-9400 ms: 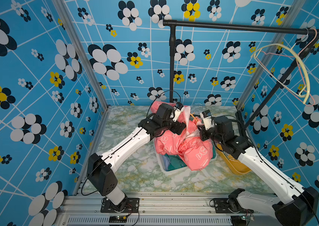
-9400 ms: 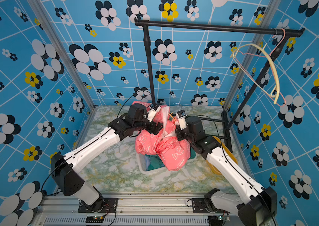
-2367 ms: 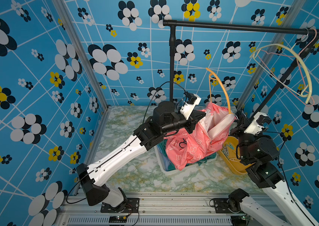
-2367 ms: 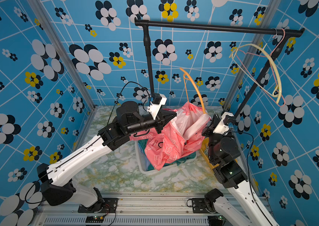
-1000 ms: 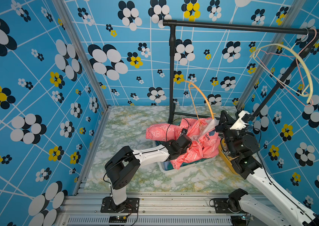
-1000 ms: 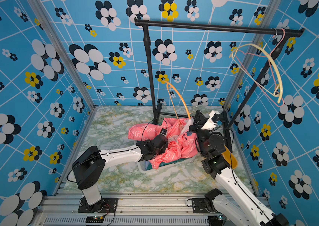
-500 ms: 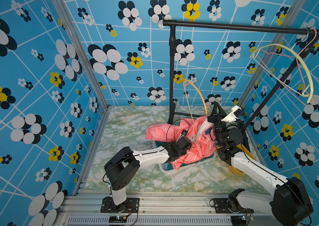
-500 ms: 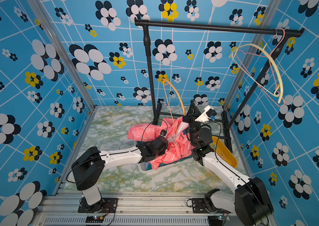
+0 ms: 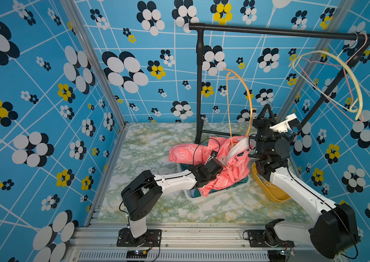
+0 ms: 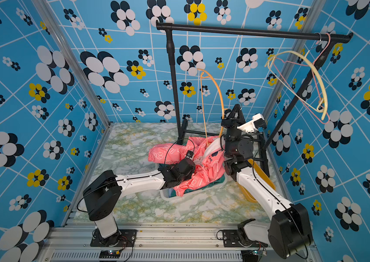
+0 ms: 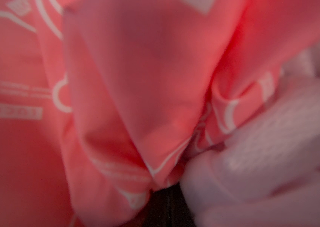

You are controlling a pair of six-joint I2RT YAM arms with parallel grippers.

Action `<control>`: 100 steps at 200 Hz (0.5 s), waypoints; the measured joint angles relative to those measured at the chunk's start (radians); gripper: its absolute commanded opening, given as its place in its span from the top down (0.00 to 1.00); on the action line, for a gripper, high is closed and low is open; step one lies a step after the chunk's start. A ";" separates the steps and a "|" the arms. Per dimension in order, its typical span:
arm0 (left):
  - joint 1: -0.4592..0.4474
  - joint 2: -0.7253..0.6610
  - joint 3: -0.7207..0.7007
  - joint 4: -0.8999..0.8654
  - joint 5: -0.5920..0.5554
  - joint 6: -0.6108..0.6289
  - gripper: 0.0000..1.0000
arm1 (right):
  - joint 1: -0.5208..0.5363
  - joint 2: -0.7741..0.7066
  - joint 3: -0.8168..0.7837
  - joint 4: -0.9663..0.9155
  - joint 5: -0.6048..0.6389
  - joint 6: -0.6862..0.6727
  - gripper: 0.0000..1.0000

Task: Remove the clothespins securing jackets to the hanger
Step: Remove the jacket from the hanger.

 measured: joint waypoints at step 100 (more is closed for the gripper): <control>0.005 -0.099 -0.025 -0.057 -0.002 0.068 0.34 | 0.000 -0.099 -0.012 0.089 -0.111 -0.049 1.00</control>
